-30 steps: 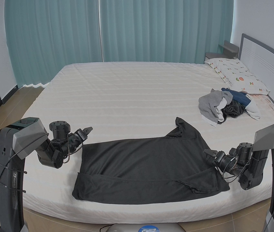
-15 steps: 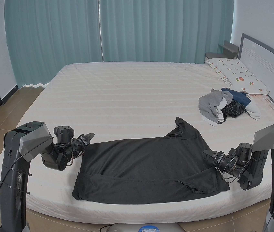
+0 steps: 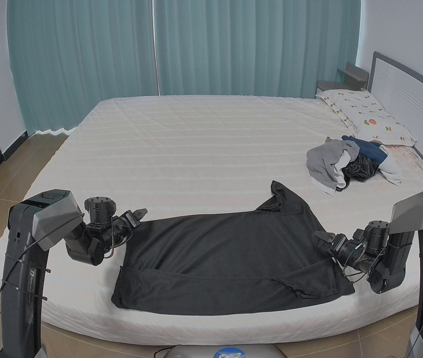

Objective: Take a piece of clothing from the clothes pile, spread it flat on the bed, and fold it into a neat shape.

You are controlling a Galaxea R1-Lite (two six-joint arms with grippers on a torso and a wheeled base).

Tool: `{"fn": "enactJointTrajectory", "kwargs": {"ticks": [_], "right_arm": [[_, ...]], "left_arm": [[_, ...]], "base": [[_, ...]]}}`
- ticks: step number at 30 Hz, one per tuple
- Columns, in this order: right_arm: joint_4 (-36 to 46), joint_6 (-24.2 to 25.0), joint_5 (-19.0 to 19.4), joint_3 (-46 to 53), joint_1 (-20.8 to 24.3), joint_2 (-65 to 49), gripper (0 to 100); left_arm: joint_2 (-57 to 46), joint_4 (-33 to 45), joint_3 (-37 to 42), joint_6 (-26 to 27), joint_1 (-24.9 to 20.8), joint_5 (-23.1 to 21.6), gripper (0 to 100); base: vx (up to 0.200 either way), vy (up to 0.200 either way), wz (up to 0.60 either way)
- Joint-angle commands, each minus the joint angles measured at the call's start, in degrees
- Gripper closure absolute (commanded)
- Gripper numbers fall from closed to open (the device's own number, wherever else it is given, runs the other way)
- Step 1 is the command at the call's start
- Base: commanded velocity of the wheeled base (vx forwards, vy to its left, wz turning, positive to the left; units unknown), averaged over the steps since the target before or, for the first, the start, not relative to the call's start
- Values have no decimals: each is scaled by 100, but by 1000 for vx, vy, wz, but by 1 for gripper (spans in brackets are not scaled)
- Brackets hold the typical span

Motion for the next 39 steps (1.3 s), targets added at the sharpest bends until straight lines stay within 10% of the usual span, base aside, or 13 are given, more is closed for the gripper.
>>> {"fn": "enactJointTrajectory", "kwargs": {"ticks": [1,8,9,19,24,33,39], "right_arm": [[-41,0,-5,0,2,8,0],[-41,0,-5,0,2,8,0],[-41,0,4,-8,-7,-1,0],[214,-44,-410,-676,-7,-335,0],[1638,-149,-427,-1538,45,-809,0],[3264,-1503,-1526,-3199,283,-124,0],[3739,-1731,-1596,-4016,371,360,0]], "left_arm": [[59,-6,13,96,-2,7,0],[68,-6,21,123,-37,16,0],[68,-15,4,123,-28,16,100],[24,-50,30,70,-20,24,100],[33,-331,144,44,-20,24,100],[24,-358,224,35,-20,24,100],[24,-358,232,35,-20,24,100]], "base": [[0,0,0],[0,0,0],[0,0,0],[0,0,0],[0,0,0],[0,0,0],[0,0,0]]}}
